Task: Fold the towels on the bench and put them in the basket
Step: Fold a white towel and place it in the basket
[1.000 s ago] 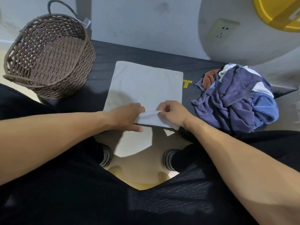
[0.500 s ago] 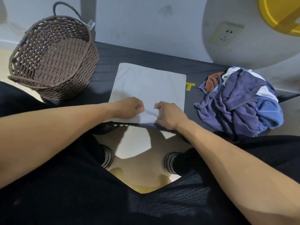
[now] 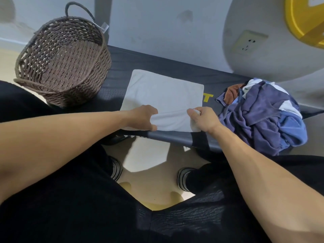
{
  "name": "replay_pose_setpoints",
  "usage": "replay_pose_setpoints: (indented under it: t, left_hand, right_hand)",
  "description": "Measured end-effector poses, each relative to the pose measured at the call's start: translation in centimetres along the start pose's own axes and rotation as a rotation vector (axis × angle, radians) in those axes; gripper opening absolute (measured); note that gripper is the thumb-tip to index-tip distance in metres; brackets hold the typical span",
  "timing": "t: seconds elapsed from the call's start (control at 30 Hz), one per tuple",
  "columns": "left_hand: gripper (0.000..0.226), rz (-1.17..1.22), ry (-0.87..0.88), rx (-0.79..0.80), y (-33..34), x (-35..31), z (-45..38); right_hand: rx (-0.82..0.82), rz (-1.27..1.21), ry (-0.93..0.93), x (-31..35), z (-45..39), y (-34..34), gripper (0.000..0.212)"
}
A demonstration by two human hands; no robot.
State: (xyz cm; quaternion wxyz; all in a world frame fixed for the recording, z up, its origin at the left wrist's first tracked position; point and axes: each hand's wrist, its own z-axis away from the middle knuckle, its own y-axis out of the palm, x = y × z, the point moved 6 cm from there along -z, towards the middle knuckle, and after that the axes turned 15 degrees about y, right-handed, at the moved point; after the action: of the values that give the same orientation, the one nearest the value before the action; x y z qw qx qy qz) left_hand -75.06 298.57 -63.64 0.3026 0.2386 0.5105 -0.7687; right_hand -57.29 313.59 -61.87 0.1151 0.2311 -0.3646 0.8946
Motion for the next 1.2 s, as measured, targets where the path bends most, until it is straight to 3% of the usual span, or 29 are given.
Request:
replay_pose_setpoints:
  t: [0.1, 0.23, 0.33, 0.5, 0.67, 0.77, 0.87, 0.93, 1.03, 1.1, 1.2]
  left_hand:
    - [0.031, -0.014, -0.053, 0.089, -0.9, 0.5, 0.0]
    - [0.041, -0.241, -0.139, 0.256, -3.2, 1.7, 1.0]
    - [0.035, -0.236, -0.212, 0.289, -5.5, 2.8, 2.0]
    - [0.014, -0.053, -0.242, 0.309, -7.2, 3.4, 3.0]
    - [0.019, 0.375, -0.269, 0.478, -5.5, 2.7, 4.3]
    - [0.009, 0.427, -0.246, 0.334, -6.6, 3.1, 3.7]
    - [0.016, 0.449, -0.209, 0.000, -8.6, 4.3, 2.7]
    - [0.019, 0.529, -0.243, -0.208, -9.0, 5.4, 2.5]
    - [0.025, 0.705, -0.372, -0.192, -6.5, 6.9, 3.0]
    - [0.026, 0.681, -0.462, -0.145, -4.9, 7.7, 3.5]
    - [0.028, 0.650, -0.518, -0.224, -4.9, 8.5, 3.4]
  right_hand:
    - [-0.015, -0.053, -0.026, 0.2, -0.2, -0.7, 0.040]
    - [-0.045, -0.189, -0.043, 0.3, -0.6, -1.9, 0.051]
    - [-0.054, -0.278, -0.013, 0.0, -0.8, -2.6, 0.068]
    - [0.075, -0.233, 0.081, -0.3, -0.5, -3.0, 0.043]
    - [0.270, -0.090, 0.216, -1.6, 0.2, -4.5, 0.069]
    - [0.336, -0.302, 0.225, -1.5, 0.5, -4.8, 0.066]
    - [0.276, -0.628, 0.183, -0.7, -0.3, -5.0, 0.034]
    - [0.237, -0.677, 0.165, -0.4, -0.7, -4.6, 0.020]
    - [0.192, -0.530, 0.201, -1.2, -0.9, -3.1, 0.017]
    - [0.072, -0.366, 0.184, -1.6, -1.3, -2.8, 0.013]
    - [-0.064, -0.154, 0.167, -1.6, -2.2, -3.0, 0.011]
